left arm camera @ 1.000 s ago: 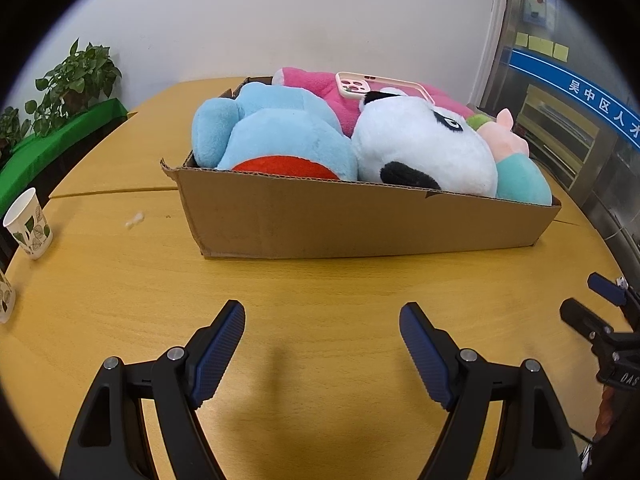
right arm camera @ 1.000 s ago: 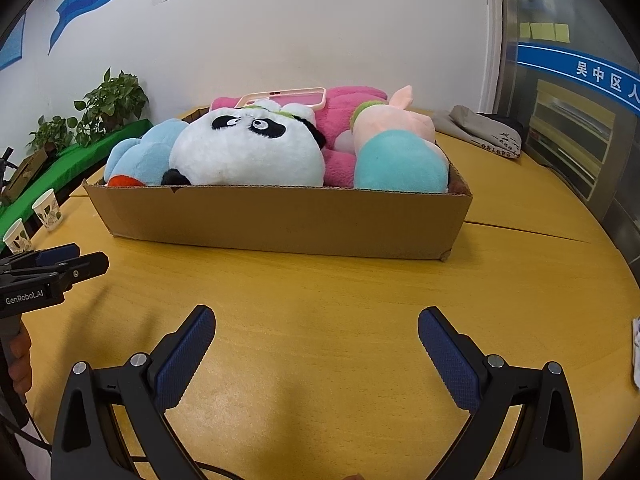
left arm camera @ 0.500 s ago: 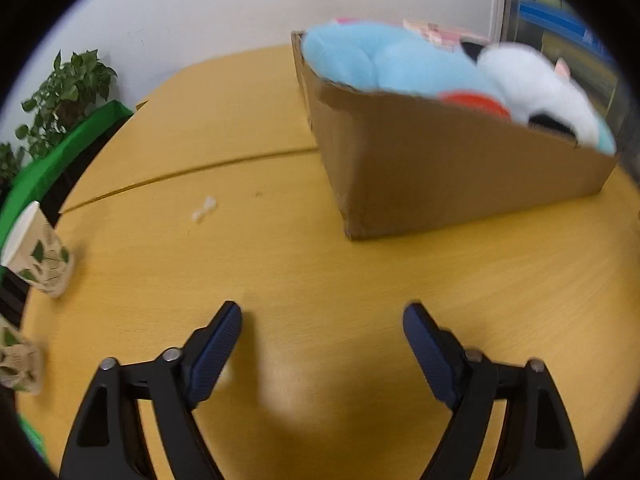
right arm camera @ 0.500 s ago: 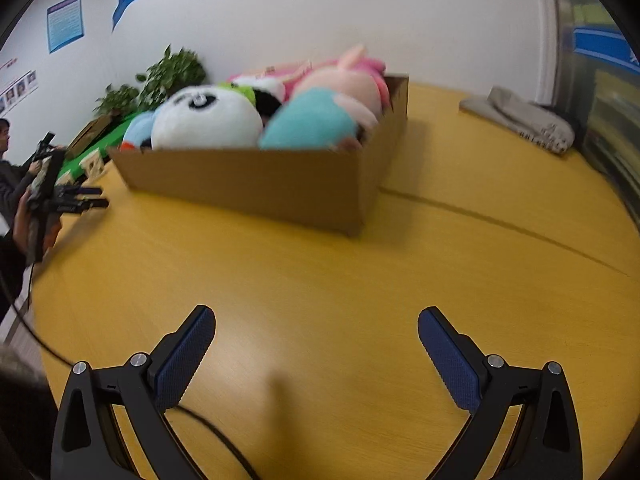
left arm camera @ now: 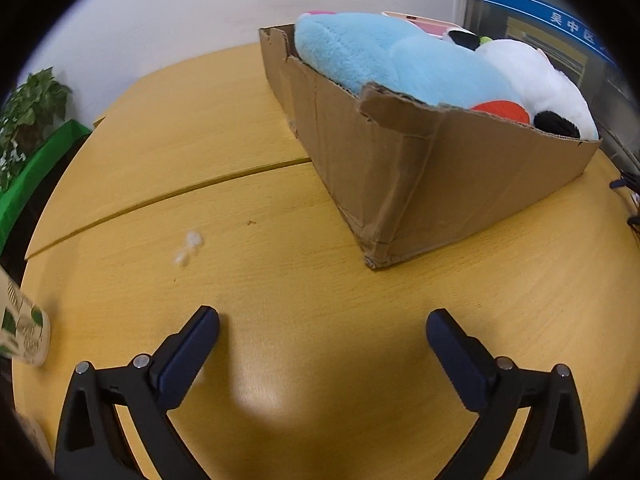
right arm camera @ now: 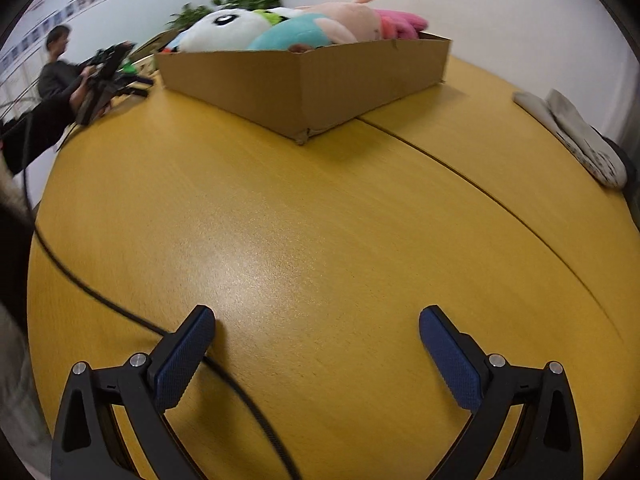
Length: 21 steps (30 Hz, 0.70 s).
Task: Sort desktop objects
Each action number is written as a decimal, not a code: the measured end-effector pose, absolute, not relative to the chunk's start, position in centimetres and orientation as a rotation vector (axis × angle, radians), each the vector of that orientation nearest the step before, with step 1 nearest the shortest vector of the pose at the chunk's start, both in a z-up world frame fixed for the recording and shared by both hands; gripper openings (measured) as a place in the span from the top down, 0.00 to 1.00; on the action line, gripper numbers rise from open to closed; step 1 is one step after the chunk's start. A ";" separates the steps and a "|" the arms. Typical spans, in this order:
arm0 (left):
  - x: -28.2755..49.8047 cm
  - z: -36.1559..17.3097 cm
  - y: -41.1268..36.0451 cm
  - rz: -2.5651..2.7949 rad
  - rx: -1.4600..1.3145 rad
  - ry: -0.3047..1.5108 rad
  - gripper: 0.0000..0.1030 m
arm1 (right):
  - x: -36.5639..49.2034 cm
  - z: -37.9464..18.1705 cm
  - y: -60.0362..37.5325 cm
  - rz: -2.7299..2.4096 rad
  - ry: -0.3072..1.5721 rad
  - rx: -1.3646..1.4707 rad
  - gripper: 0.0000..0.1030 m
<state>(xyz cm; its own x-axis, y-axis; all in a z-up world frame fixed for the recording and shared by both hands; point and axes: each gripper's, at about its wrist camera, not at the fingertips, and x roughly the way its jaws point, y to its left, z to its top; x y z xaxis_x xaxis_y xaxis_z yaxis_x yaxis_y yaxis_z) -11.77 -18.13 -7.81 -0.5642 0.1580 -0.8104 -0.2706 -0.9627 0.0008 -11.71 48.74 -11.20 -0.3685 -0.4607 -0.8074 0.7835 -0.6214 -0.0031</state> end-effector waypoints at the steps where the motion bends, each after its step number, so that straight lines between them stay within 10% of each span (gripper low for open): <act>1: -12.1 -7.8 -18.2 2.553 -1.306 0.198 0.00 | -12.1 -11.3 48.8 -2.047 0.504 1.037 0.00; 21: -12.3 -7.8 -18.7 2.527 -1.291 0.222 0.00 | -12.3 -11.1 47.5 -2.106 0.488 1.058 0.00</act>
